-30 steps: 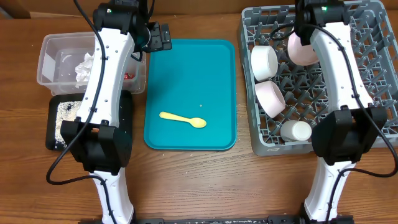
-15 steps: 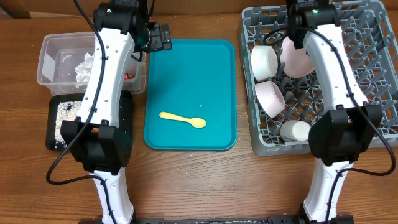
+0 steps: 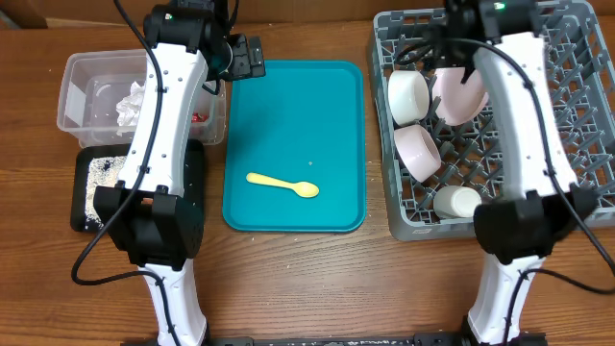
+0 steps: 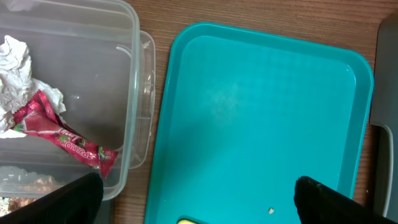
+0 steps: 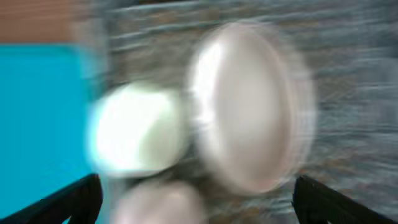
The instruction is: Sort waste into correct bins and load items into the dishwasher
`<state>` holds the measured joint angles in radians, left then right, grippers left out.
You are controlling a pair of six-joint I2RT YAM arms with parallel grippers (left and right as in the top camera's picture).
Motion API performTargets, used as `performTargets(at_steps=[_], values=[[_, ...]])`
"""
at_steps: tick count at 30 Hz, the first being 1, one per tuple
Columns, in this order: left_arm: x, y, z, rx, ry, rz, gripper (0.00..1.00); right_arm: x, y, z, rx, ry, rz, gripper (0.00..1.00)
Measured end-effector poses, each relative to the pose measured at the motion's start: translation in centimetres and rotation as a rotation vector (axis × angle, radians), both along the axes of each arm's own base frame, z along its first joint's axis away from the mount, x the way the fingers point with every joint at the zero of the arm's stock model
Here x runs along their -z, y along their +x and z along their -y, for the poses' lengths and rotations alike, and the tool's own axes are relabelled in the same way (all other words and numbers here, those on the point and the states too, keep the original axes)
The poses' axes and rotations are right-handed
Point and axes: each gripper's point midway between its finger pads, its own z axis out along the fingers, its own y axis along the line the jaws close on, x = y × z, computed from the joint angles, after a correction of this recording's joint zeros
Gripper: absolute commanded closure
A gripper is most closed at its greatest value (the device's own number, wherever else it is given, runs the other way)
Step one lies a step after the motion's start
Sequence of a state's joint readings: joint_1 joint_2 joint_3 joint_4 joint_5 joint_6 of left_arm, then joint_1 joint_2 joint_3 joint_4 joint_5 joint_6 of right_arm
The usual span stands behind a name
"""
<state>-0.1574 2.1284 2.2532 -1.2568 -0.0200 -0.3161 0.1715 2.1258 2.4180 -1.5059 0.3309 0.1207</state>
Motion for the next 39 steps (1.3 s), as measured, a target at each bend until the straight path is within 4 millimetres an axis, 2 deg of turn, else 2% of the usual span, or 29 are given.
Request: performTargets(at_steps=[1, 2, 3, 5, 7, 11, 12, 14, 17, 19, 22, 27, 33, 39], values=[[0.0, 0.0, 0.0, 0.0, 0.0, 0.0, 0.0, -0.8, -1.1, -3.1, -0.076, 0.177, -0.014, 0.07], [0.0, 0.0, 0.0, 0.0, 0.0, 0.0, 0.0, -1.1, -1.6, -4.4, -0.113, 0.245, -0.024, 0.14], [0.0, 0.0, 0.0, 0.0, 0.0, 0.0, 0.0, -1.5, -3.2, -7.5, -0.197, 0.402, -0.073, 0.18], [0.0, 0.0, 0.0, 0.0, 0.0, 0.0, 0.0, -1.5, -4.3, -9.7, -0.245, 0.495, -0.117, 0.19], [0.0, 0.0, 0.0, 0.0, 0.0, 0.0, 0.0, -0.5, -5.5, -12.1, -0.279, 0.563, -0.183, 0.19], [0.0, 0.0, 0.0, 0.0, 0.0, 0.0, 0.0, 3.4, -8.3, -16.8, -0.274, 0.583, -0.33, 0.18], [0.0, 0.0, 0.0, 0.0, 0.0, 0.0, 0.0, 4.9, -9.2, -18.4, -0.274, 0.566, -0.368, 0.18], [0.0, 0.0, 0.0, 0.0, 0.0, 0.0, 0.0, 7.0, -10.4, -20.3, -0.285, 0.546, -0.41, 0.18], [0.0, 0.0, 0.0, 0.0, 0.0, 0.0, 0.0, 11.7, -12.9, -22.9, -0.285, 0.516, -0.486, 0.2], [0.0, 0.0, 0.0, 0.0, 0.0, 0.0, 0.0, 14.6, -14.2, -23.5, -0.254, 0.506, -0.524, 0.21], [0.0, 0.0, 0.0, 0.0, 0.0, 0.0, 0.0, 18.1, -15.2, -23.4, -0.181, 0.5, -0.55, 0.23], [0.0, 0.0, 0.0, 0.0, 0.0, 0.0, 0.0, 21.2, -14.9, -23.4, -0.1, 0.528, -0.515, 0.33], [0.0, 0.0, 0.0, 0.0, 0.0, 0.0, 0.0, 22.8, -15.5, -23.7, -0.034, 0.541, -0.51, 0.49], [0.0, 0.0, 0.0, 0.0, 0.0, 0.0, 0.0, 23.2, -16.2, -24.8, -0.004, 0.553, -0.507, 0.56]])
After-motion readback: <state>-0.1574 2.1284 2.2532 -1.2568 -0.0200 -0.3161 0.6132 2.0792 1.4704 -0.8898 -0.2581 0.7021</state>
